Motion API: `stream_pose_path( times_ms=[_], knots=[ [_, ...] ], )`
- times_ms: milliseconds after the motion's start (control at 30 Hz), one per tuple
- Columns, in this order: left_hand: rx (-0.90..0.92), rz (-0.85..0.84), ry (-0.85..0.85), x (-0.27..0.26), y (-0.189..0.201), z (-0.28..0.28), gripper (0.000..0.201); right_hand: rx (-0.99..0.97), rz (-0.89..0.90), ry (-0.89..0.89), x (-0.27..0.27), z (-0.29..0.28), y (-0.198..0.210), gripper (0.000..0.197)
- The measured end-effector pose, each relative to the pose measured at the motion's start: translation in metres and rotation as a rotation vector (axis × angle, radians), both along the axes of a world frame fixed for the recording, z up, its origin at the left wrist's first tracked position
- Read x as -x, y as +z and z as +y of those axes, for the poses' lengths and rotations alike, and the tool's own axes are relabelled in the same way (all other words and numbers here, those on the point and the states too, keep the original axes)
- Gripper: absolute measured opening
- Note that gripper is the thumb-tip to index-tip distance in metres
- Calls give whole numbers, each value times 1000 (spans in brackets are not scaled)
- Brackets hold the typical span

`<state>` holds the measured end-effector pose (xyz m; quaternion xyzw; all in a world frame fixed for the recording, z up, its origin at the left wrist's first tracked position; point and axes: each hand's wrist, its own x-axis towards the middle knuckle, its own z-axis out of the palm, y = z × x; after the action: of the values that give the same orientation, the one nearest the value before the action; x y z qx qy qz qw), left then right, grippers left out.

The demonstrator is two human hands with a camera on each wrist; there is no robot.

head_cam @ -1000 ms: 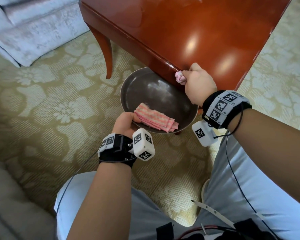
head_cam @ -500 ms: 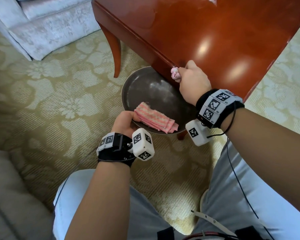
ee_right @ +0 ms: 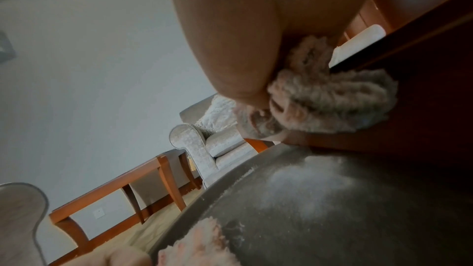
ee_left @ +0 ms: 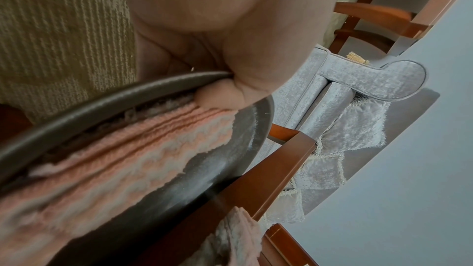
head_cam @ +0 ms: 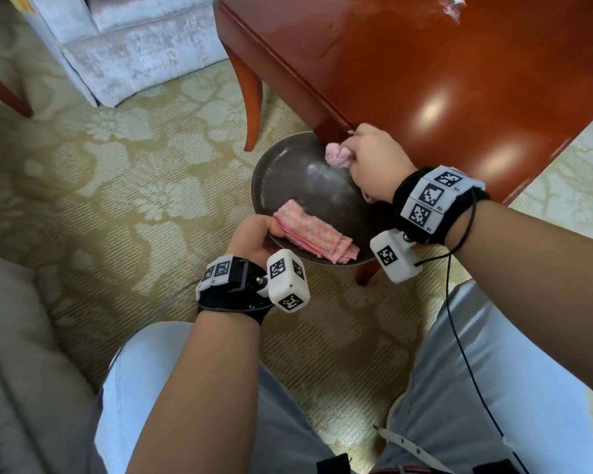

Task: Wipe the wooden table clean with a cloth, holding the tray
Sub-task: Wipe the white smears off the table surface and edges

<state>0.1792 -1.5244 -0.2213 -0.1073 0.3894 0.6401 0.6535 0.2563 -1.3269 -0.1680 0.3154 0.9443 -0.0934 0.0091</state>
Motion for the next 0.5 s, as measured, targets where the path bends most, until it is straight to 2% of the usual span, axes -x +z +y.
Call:
stream_pose_path(
  times_ms=[100, 200, 267, 367, 500],
  knots=[
    [26, 28, 13, 1, -5, 2, 37, -19, 162, 80, -9, 5, 5, 25],
    [58, 36, 34, 3, -11, 5, 33, -35, 385, -33, -14, 22, 17, 26],
    [67, 44, 42, 3, -12, 5, 33, -35, 451, -118, -12, 36, 24, 25],
    [37, 39, 26, 3, -17, 5, 35, -53, 387, -141, -4, 44, 26, 22],
    [41, 44, 14, 4, -17, 4, 32, -97, 184, -7, 6, 33, 18, 23]
  ],
)
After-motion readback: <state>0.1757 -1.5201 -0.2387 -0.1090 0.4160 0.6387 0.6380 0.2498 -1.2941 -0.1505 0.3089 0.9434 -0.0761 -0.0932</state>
